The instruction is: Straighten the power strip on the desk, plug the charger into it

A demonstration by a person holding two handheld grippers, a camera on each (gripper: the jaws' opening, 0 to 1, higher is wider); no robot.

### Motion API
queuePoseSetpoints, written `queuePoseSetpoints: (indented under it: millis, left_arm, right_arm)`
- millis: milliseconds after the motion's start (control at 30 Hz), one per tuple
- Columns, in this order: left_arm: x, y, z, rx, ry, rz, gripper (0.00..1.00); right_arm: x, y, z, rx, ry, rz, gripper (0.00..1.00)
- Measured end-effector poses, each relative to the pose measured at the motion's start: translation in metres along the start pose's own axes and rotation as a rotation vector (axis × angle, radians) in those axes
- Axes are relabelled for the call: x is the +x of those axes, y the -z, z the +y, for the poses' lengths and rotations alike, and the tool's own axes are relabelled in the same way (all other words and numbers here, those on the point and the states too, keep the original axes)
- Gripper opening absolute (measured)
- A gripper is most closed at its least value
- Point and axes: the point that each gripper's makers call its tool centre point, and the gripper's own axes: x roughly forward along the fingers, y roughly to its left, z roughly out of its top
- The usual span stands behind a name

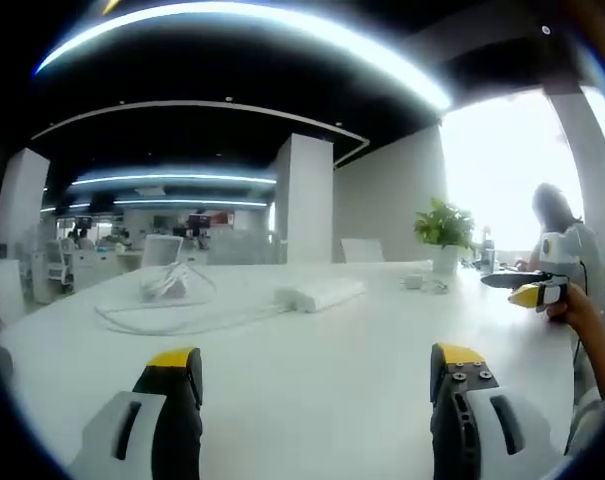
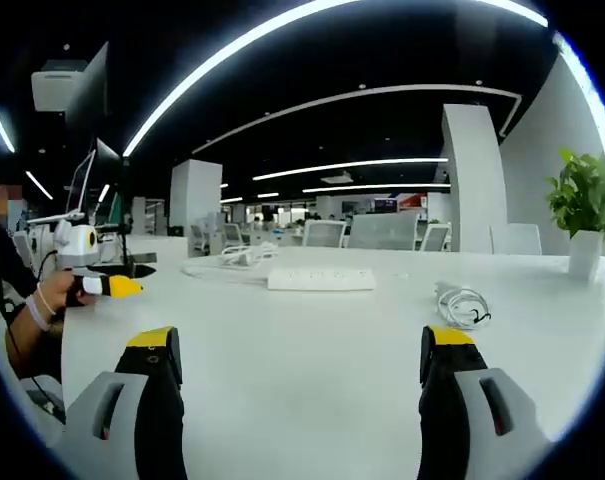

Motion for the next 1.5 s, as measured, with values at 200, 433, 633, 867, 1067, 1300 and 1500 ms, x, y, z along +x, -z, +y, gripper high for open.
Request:
queuePoseSetpoints:
  millis: [200,433,633,867,1067,1300,1500]
  left_arm:
    - [0.0017,0.0022,-0.0015,0.014,0.004,0.016,0.97]
    - [0.0023,0.0018,-0.0013,0.01,0.003,0.013,0.97]
    - [0.0024,0.0012,-0.0025,0.011,0.007,0.009,0.97]
    - [0.0029,0.0014,-0.0031,0.015,0.008,0.01,0.97]
    - [0.0028,0.0018,-0.0032,0.019,0.005,0.012,0.97]
    - [0.0032,0.002,-0.0012,0.037,-0.017,0.02,0.97]
    - [0.0029,-0.0028,0.0014,0.053,-0.042,0.008,0.98]
  right_arm:
    - [0.0002,-0.0009,-0.0017,0.001,0.007,-0.004,0.99]
    - [0.001,0.0005,-0.0025,-0.01,0.012,0.004,0.99]
    - [0.0014,0.0012,-0.0026,-0.013,0.012,0.008,0.99]
    - [0.0009,0.0007,-0.003,-0.015,0.014,0.004,0.99]
    - [0.0008,0.001,-0.0029,-0.016,0.012,0.005,0.99]
    - [0.0008,0.0008,-0.0044,-0.005,0.013,0.003,0.99]
    - [0.0015,0.0018,-0.0043,-0.01,0.013,0.009,0.99]
